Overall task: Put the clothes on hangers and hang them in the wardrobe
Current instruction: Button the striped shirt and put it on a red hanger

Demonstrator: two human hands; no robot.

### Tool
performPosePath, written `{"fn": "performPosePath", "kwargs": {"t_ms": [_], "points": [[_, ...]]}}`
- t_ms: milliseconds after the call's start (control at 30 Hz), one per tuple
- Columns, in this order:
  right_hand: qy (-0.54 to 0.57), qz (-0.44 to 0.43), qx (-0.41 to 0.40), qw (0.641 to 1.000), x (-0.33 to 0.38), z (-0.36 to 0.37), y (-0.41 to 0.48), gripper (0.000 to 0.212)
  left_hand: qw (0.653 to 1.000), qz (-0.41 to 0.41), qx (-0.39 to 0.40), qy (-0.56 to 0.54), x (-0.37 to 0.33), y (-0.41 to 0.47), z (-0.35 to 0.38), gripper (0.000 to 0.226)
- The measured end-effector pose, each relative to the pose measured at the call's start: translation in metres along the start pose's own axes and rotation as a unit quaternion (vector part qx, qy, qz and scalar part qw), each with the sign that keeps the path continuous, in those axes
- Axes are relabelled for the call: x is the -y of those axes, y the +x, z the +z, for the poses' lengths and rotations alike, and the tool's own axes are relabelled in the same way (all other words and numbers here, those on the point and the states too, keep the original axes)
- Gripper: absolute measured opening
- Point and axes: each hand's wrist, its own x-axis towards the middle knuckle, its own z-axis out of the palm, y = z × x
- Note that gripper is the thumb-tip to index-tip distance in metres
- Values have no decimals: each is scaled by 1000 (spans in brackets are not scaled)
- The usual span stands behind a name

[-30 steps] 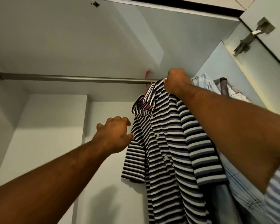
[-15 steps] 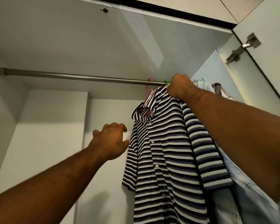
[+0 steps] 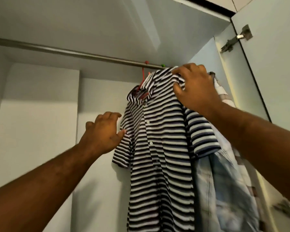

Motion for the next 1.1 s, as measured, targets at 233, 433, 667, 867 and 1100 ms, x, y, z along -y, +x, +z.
{"fn": "performPosePath", "kwargs": {"t_ms": [233,433,667,867,1100], "points": [[109,-20,74,991,-30,-38,-128,42,992,100,-28,-77,-32,-73,28,56],[122,12,203,971,-48,-89,-292,43,975,143,35,-168,-88,-188,81,52],[104,140,413,894,-110,-210,-492,64,934,127,182,-279,-210,-340,144,46],[46,305,516,800,-167,-377,-626,75,848,135,365,-361,-367,-488,157,47],[-46,473,509,718,-193,-582,-711,75,715,241,491,-434,-567,-616,105,51]]}}
